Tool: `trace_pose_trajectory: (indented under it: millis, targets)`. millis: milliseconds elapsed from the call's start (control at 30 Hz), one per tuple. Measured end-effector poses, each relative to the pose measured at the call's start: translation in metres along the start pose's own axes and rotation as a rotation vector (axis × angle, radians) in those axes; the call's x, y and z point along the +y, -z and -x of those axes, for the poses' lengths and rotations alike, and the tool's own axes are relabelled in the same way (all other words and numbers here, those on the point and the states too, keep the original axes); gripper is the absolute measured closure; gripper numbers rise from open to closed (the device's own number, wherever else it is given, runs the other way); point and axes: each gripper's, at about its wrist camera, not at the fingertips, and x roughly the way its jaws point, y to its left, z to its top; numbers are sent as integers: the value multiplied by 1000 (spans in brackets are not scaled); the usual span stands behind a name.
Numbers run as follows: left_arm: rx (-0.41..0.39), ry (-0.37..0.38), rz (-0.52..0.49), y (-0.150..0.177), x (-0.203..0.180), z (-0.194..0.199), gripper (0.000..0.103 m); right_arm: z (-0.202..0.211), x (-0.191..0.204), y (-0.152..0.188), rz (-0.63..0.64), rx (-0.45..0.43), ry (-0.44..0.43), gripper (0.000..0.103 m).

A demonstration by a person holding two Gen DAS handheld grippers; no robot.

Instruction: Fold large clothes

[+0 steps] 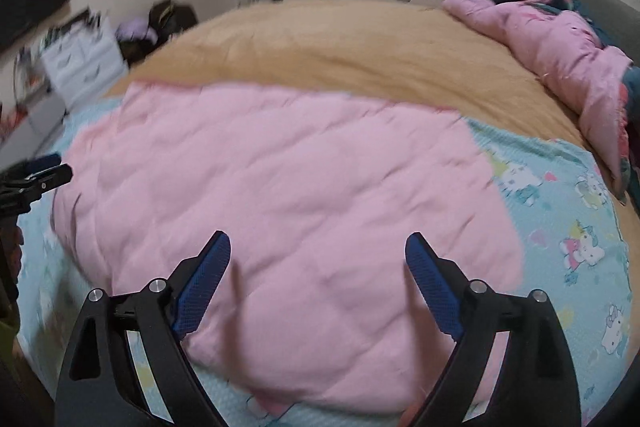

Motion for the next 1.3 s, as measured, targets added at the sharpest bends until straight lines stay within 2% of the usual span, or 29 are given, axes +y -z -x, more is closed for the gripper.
trace_pose_trajectory:
  millis: [67,133,300,433,533,600,667,800,867,967,1167,1300]
  targets:
    - [38,-16,-21,7,-12,-12,9,-6,11,6,12,19,7,13]
    - [63,-32,-19,16,-16,-28,9,-21,15,11,8,75,23,9]
    - [98,24,57,28,1,-55,8,-55,5,22,-32,128,-14,6]
    - [84,32,61,31,2,-58,8,-60,7,22,-33,119,2,6]
    - [85,51,80,26,4,-38,9,-43,3,15,-43,111,-41,7]
    - [64,34,71,24,9,-21,9,-17,-9,11,-77,50,-103,7]
    - [25,-4,62,21,15,-6,9,-2,-24,7,-108,20,-129,6]
    - [-5,-51,105,14,43,14,9,18,-70,1,-187,-5,-111,6]
    - [-12,-76,130,12,57,17,9,19,-96,0,-224,10,-75,6]
    - [0,-101,155,8,72,13,9,17,-124,5,-279,25,-70,6]
    - [63,-90,205,8,98,-7,9,-1,-157,21,-370,91,-129,6]
    - [123,-76,224,13,109,-30,9,-30,-164,28,-372,187,-170,6]
